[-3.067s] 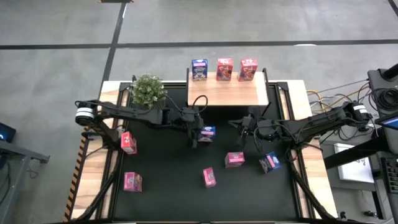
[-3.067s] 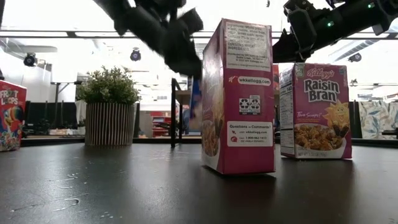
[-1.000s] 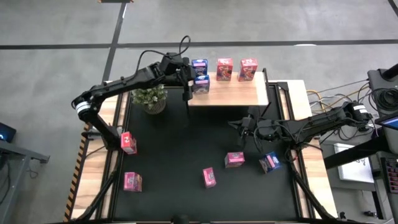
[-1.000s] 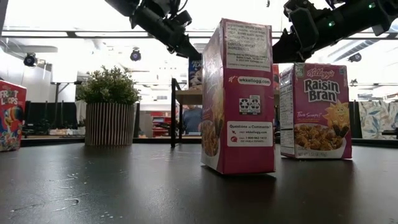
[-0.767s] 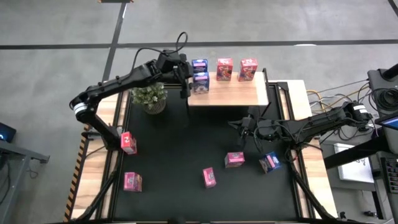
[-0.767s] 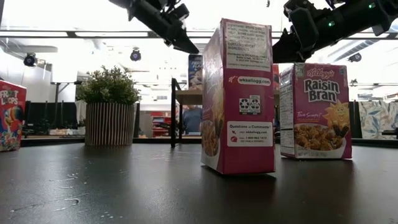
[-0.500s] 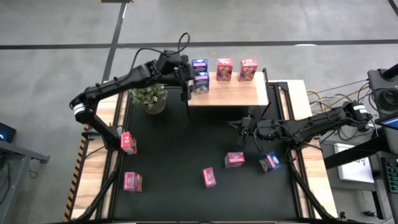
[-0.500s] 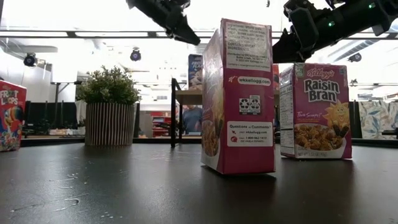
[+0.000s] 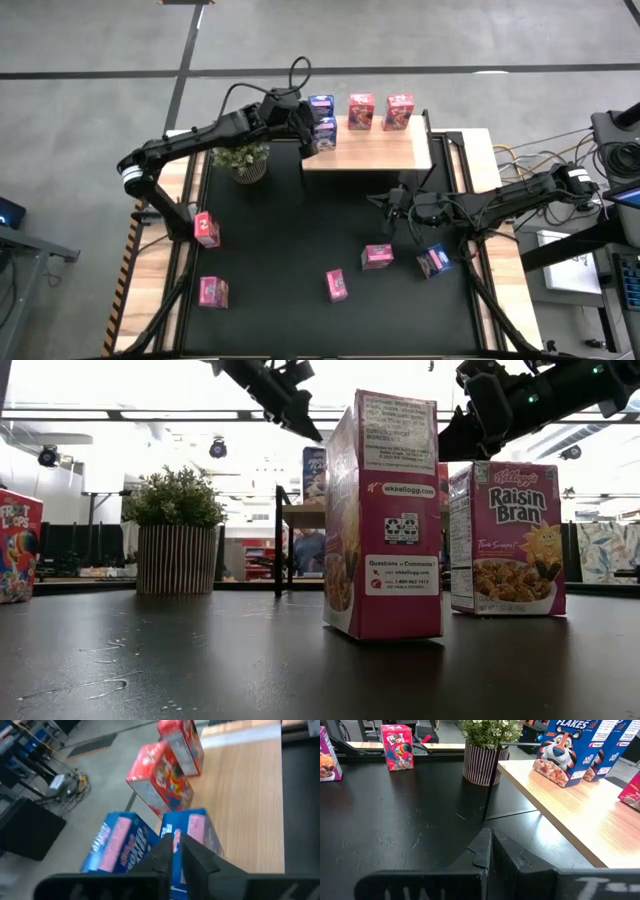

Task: Stack cereal on shelf
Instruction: Put the left blue cereal box on the shelf and align it with the other blue cereal box on the shelf, then adjust the red cereal box on the shelf and align it with the other red cereal box on the shelf

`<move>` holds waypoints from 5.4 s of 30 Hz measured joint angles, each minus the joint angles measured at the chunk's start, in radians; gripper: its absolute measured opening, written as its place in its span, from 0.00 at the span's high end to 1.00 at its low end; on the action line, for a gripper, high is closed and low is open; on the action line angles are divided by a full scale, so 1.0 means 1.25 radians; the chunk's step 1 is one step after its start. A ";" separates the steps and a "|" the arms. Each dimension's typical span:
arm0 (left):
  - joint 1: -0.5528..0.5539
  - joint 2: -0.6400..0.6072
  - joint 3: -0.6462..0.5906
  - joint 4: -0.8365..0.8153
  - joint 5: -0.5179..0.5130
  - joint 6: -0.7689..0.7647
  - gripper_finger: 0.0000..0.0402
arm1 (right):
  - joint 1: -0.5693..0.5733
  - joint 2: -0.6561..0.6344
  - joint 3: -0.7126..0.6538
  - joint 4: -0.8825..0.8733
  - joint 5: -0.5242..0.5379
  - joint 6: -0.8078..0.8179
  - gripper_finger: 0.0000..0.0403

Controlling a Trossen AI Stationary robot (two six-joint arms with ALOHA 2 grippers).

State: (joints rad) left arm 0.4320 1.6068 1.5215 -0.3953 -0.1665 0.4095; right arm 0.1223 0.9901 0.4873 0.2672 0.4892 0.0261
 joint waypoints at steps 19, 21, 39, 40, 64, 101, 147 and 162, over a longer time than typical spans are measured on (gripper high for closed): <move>0.002 0.021 0.000 -0.013 -0.027 0.040 1.00 | 0.000 0.000 0.000 0.000 0.000 0.000 0.98; 0.002 0.021 0.000 -0.012 -0.027 0.040 1.00 | 0.000 0.000 0.000 0.000 0.000 0.000 0.98; -0.067 -0.039 0.002 -0.113 0.077 0.062 1.00 | 0.000 0.000 0.000 -0.001 0.000 0.000 0.98; -0.072 -0.039 0.001 -0.140 0.116 0.064 1.00 | 0.000 0.000 0.000 0.000 0.000 0.000 0.98; -0.048 -0.032 -0.143 0.010 -0.078 0.033 1.00 | 0.000 0.000 0.000 0.000 0.000 0.000 0.98; -0.149 -0.093 -0.152 0.050 0.007 -0.024 1.00 | 0.041 -0.006 0.081 -0.062 -0.156 0.028 0.98; -0.441 -0.322 -0.380 0.197 0.030 -0.153 1.00 | 0.203 0.155 0.660 -1.067 0.086 0.383 0.98; -0.441 -0.337 -0.380 0.213 0.030 -0.061 1.00 | -0.592 0.225 0.990 -1.123 -0.319 -0.212 0.98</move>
State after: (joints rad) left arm -0.1188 1.1856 1.0466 -0.1285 -0.1291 0.3336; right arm -0.6179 1.2718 1.7243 -1.1370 0.0900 -0.2384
